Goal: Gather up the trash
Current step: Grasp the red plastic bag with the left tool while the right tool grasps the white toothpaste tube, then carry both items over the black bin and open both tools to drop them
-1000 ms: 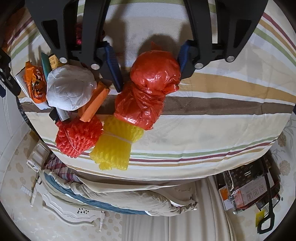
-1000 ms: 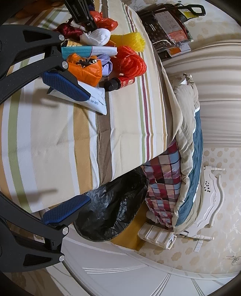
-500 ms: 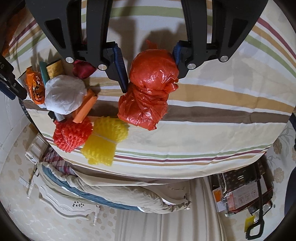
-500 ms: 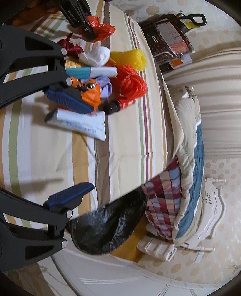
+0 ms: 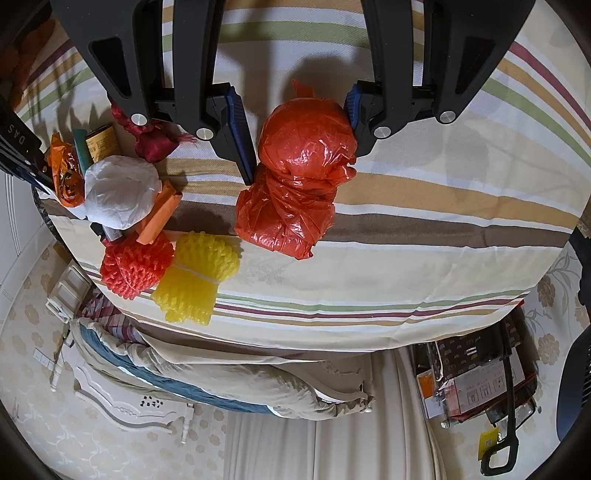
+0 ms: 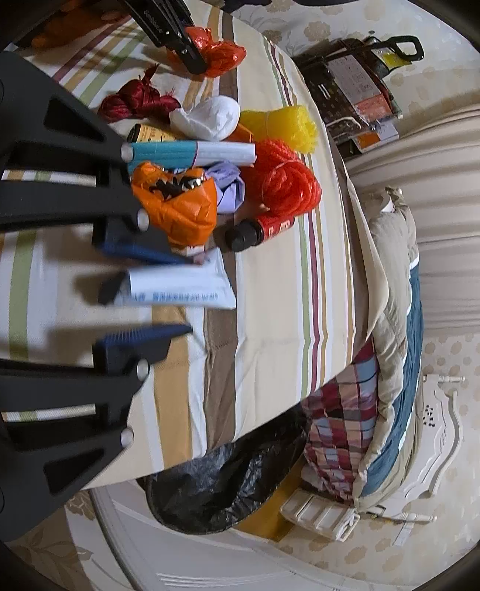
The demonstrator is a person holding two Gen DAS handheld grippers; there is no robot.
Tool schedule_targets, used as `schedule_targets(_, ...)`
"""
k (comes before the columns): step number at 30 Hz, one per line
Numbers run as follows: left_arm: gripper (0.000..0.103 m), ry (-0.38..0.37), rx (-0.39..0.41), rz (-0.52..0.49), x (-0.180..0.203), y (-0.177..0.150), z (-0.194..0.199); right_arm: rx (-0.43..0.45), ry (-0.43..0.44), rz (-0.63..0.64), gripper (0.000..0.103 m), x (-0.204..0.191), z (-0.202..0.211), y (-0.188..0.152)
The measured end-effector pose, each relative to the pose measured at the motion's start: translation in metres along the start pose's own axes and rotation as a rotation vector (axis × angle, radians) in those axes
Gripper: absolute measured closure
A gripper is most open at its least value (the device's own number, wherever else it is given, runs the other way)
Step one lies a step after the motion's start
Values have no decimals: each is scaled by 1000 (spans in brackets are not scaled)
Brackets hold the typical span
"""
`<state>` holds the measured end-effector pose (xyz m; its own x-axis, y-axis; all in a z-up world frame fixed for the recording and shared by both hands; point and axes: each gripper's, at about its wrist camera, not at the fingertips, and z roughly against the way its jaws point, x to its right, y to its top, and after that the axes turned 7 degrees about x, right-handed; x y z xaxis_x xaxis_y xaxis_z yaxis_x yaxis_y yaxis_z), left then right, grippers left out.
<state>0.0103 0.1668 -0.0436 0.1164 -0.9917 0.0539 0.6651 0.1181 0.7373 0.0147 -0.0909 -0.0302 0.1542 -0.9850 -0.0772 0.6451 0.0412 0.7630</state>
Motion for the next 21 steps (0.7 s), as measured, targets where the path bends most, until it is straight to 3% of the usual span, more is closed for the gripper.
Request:
schedule_targets(11, 62, -31, 30, 4, 7, 5, 13, 38, 1, -15, 85, 6, 12, 1)
schedule_targets(21, 62, -120, 76, -56, 59, 19, 30, 91, -40, -52, 85, 36, 30, 9)
